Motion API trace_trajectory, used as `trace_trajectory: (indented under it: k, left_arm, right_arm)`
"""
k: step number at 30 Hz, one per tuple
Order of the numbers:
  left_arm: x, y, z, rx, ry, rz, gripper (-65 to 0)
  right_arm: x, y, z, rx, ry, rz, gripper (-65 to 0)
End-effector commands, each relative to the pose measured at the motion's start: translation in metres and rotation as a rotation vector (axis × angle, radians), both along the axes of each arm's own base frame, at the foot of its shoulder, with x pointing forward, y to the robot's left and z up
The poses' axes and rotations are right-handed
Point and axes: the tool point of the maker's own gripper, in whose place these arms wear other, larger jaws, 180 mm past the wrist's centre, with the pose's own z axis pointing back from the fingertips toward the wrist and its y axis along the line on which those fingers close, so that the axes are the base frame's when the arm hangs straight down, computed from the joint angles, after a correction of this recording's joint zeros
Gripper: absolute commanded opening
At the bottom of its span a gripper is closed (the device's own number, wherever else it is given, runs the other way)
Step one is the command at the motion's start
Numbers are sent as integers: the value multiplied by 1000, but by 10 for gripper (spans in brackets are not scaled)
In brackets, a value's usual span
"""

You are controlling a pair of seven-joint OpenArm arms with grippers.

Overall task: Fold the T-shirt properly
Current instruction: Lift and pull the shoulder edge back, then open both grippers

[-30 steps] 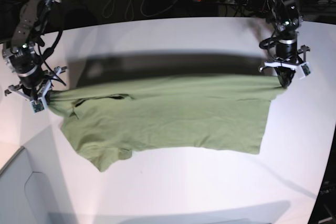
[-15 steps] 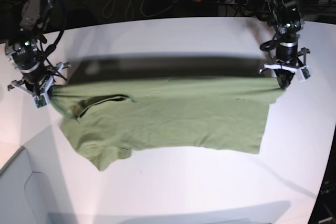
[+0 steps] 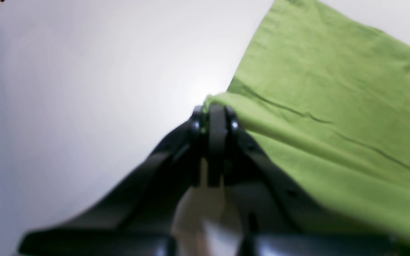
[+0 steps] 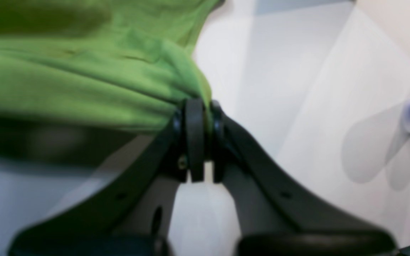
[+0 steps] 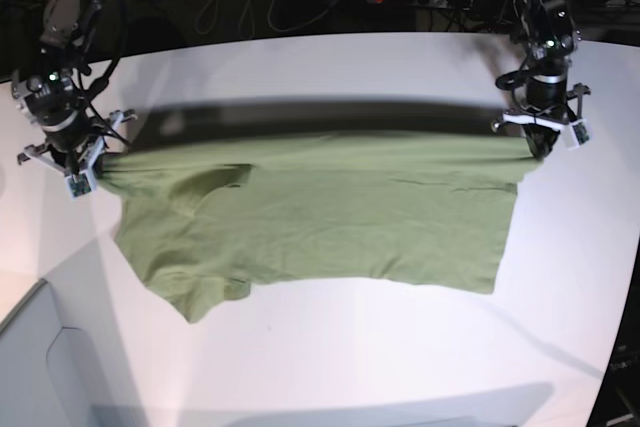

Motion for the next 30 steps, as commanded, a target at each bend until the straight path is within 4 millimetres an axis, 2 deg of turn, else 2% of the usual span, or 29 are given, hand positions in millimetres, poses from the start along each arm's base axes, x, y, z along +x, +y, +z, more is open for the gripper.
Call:
trace_trajectory:
  k: [1,6,12,19,30]
  left_arm:
    - [-1,7,12,34,-29,3,-650]
    - [-32,4,-10,15,54,7,-650]
    - [-67,-7,-35,-30,137,33,-650]
    - [-95,-16,-50,-63,198,53,-650]
    - [-120,-15,-54,-53,253,54,-650]
  right_arm:
    - [-4,-5,5,-28,-4,9,-648]
    - [-37,-2,-20,-23,92,19,-648]
    - [-64,-2,-35,-19,162,21,-648]
    - [-82,-3,-44,-22,211,22,-646]
    - [-100,-3,-51,-25,256,25,-645]
